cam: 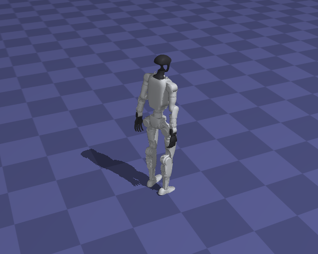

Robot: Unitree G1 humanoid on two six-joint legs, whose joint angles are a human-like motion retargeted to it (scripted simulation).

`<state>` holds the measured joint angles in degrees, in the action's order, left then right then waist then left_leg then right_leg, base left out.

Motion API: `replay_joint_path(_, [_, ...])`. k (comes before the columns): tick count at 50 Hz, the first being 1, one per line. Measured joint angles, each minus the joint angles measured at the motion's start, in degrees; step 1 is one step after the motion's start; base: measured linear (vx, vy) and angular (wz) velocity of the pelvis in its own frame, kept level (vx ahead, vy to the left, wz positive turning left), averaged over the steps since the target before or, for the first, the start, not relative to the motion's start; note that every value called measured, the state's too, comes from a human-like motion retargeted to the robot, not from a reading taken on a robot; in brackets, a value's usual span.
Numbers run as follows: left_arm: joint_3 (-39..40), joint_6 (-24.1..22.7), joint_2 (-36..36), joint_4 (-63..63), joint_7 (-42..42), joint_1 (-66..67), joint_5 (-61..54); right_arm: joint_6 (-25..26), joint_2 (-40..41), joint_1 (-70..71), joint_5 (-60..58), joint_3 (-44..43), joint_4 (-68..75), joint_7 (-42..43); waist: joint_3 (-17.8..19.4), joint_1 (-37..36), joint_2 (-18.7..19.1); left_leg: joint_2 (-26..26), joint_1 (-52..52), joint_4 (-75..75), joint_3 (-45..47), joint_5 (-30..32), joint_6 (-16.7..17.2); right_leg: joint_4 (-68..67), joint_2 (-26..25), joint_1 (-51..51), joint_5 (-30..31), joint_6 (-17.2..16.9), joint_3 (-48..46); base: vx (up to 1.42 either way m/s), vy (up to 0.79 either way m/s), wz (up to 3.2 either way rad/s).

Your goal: In place motions

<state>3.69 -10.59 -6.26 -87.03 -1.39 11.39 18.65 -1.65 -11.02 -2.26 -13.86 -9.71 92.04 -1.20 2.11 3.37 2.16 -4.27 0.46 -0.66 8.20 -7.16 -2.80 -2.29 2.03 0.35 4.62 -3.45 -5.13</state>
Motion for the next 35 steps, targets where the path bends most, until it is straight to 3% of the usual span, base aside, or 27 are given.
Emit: replay_joint_path(35, [0.24,2.39,1.33,-2.70,-3.04,2.37,-2.93,0.25,0.64,-3.43,3.59,-0.17,4.38,-5.14,-1.10,0.44,0.16,-0.02,0.28,-0.09,-0.42,-0.29,-0.14,0.14,-0.01,0.69,-0.18,0.39,-0.23,0.00,0.00,0.00])
